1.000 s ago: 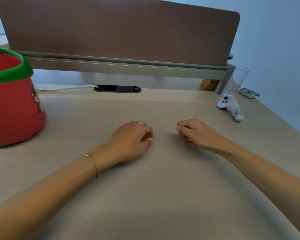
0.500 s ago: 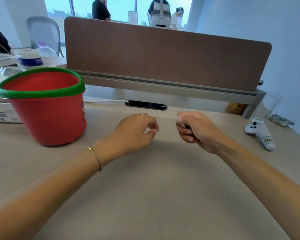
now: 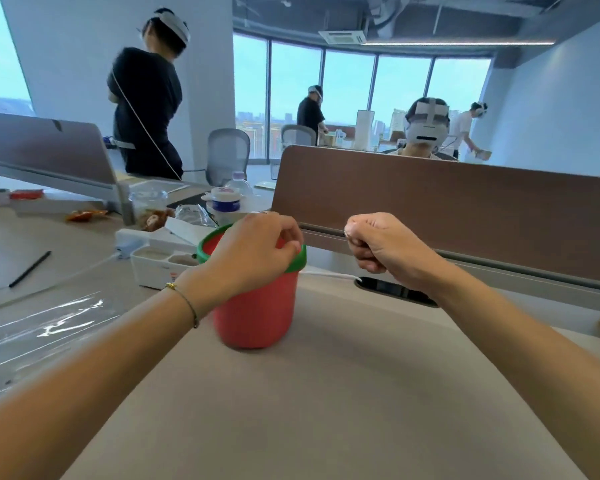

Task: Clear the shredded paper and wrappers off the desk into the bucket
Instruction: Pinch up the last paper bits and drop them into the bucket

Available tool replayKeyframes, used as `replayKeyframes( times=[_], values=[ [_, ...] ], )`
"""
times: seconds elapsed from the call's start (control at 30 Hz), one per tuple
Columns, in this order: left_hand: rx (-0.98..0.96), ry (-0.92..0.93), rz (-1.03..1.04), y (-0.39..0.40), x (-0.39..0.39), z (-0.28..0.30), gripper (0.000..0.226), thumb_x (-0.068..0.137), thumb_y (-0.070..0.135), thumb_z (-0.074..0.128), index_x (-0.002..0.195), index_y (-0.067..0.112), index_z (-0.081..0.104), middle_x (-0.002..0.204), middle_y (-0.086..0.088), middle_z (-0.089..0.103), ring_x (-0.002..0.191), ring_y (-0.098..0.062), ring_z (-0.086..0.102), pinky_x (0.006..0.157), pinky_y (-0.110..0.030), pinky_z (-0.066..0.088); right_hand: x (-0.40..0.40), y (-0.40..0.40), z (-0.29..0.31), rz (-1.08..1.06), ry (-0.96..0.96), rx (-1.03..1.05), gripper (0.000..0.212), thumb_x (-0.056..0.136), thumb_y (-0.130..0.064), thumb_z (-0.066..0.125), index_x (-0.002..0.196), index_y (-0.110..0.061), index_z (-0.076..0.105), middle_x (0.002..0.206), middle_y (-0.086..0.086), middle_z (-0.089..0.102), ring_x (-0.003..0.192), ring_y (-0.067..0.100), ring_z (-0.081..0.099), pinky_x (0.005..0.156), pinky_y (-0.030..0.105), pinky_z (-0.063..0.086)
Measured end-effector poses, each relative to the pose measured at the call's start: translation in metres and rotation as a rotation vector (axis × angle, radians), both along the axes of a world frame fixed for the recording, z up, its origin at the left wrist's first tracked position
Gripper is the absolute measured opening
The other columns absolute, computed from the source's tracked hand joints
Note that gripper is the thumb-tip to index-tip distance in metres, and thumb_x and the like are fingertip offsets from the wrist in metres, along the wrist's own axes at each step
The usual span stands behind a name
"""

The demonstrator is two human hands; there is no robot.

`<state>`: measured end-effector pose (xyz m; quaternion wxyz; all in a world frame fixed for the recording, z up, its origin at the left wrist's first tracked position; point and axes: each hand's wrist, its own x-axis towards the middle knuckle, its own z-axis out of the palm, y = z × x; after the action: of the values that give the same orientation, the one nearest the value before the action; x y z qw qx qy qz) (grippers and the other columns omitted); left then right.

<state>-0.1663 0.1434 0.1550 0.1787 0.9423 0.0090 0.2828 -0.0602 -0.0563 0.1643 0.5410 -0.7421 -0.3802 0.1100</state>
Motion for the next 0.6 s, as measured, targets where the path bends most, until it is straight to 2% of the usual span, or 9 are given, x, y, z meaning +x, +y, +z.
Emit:
replayKeyframes(
  times=[0.13,0.27,0.37,0.43,0.5,0.6],
  values=[
    [-0.004,0.029,0.124,0.042,0.001,0.008,0.012,0.090,0.030,0.060,0.091,0.033,0.072,0.087,0.017,0.066,0.089,-0.009,0.063,0.079,-0.032,0.052,0.014,0.049,0.015,0.033,-0.047,-0.059,0.040,0.096,-0.009,0.040,0.058,-0.021,0.039,0.056,0.003,0.034,0.049,0.015,0.029,0.048,0.028,0.022],
    [0.003,0.075,0.232,0.072,0.004,0.008,0.013,0.092,0.029,0.060,0.093,0.031,0.073,0.087,0.015,0.065,0.089,-0.013,0.062,0.073,-0.028,0.044,0.024,0.090,0.020,0.107,-0.109,-0.185,0.035,0.095,-0.006,0.041,0.061,-0.016,0.043,0.058,0.004,0.035,0.051,0.016,0.029,0.049,0.030,0.023],
    [0.010,0.112,0.242,0.080,0.005,0.003,0.015,0.091,0.027,0.060,0.095,0.029,0.074,0.086,0.014,0.066,0.087,-0.013,0.063,0.071,-0.028,0.046,0.021,0.116,0.025,0.099,-0.426,-0.478,0.033,0.098,-0.012,0.047,0.066,-0.011,0.051,0.060,-0.001,0.046,0.054,0.014,0.042,0.054,0.029,0.033],
    [0.012,0.103,0.228,0.082,0.006,0.003,0.014,0.090,0.027,0.061,0.095,0.030,0.074,0.087,0.014,0.066,0.087,-0.012,0.062,0.072,-0.029,0.047,0.020,0.125,0.029,0.078,-0.650,-0.683,0.029,0.097,-0.015,0.051,0.071,-0.019,0.064,0.071,-0.009,0.058,0.071,0.013,0.056,0.065,0.030,0.042],
    [0.019,0.083,0.215,0.079,0.005,0.001,0.014,0.089,0.028,0.061,0.094,0.032,0.073,0.088,0.014,0.065,0.088,-0.013,0.062,0.073,-0.030,0.048,0.016,0.124,0.029,0.038,-0.806,-0.810,0.027,0.091,-0.011,0.051,0.087,-0.026,0.073,0.088,-0.010,0.062,0.088,0.017,0.060,0.072,0.032,0.046],
    [0.013,0.103,0.215,0.084,0.013,-0.003,0.014,0.089,0.030,0.060,0.094,0.033,0.073,0.091,0.015,0.068,0.091,-0.013,0.063,0.076,-0.031,0.051,0.014,0.127,0.025,0.017,-0.932,-0.901,0.038,0.088,-0.011,0.050,0.109,-0.034,0.071,0.106,-0.004,0.063,0.099,0.022,0.059,0.074,0.033,0.044]
  ],
)
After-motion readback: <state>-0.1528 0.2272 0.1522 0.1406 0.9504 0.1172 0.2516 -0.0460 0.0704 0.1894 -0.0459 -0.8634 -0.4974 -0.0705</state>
